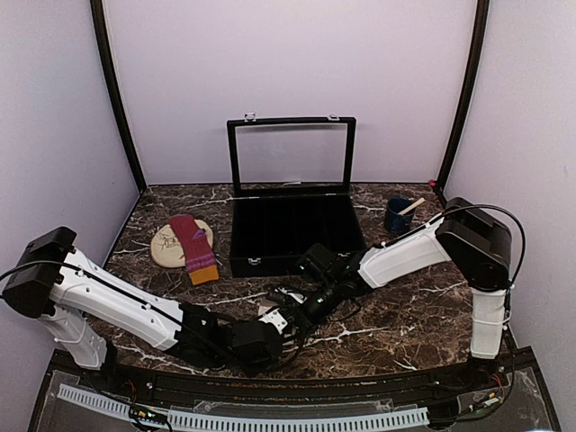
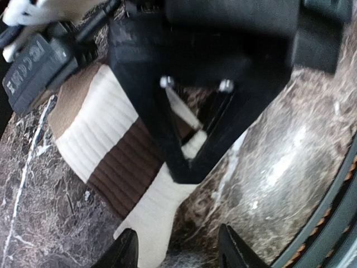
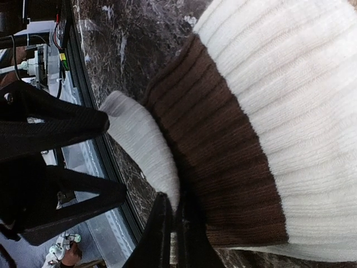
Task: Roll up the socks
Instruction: Roll the sock at the center of the board.
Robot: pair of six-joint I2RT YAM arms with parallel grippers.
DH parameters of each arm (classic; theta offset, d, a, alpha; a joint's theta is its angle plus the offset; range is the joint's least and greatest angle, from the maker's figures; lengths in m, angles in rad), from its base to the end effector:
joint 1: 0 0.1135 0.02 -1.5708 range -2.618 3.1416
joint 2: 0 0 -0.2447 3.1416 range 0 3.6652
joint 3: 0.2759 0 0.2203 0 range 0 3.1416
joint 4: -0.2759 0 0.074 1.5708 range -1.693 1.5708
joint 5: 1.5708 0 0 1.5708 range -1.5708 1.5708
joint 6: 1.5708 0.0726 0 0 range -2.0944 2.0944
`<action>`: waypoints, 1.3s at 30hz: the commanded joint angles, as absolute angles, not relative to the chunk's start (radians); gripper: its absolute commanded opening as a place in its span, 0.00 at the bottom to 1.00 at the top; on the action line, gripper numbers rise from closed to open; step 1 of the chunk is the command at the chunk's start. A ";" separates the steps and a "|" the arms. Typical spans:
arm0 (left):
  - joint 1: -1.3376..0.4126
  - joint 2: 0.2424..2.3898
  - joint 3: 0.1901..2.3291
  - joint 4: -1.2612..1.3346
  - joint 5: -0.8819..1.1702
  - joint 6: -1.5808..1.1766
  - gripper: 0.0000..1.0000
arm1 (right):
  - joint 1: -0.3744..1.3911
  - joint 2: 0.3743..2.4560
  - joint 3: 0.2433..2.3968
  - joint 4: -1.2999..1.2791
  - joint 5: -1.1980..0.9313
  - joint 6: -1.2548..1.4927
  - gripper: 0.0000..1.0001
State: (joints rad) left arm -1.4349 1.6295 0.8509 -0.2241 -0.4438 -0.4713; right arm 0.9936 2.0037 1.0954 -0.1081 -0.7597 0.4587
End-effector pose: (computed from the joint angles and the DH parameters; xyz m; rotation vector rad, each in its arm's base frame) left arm 0.0719 -0.2955 0.1340 0.9917 2.2445 -0.2628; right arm 0.1584 0.3348 0.0977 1.0189 -2.5470 -1.3286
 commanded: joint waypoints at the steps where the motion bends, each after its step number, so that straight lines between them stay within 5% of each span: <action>1: -1.445 1.629 0.871 -0.298 -0.544 -0.417 0.52 | 0.985 2.016 1.079 -0.103 -0.791 0.476 0.00; 30: -1.423 1.736 0.876 -0.214 -0.481 -0.142 0.51 | 0.960 2.029 1.070 -0.121 -0.867 0.460 0.00; 33: -1.409 1.731 0.864 -0.203 -0.466 -0.122 0.44 | 0.959 2.031 1.067 -0.126 -0.875 0.456 0.00; 39: -1.376 1.736 0.857 -0.204 -0.425 -0.093 0.11 | 0.952 2.031 1.063 -0.130 -0.880 0.457 0.00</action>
State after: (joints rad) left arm -1.3945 1.7294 0.8745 -0.1837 -0.4519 -0.1226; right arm 0.9646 2.0178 1.0748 -0.1226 -0.8600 0.4652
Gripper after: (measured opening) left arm 0.163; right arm 0.019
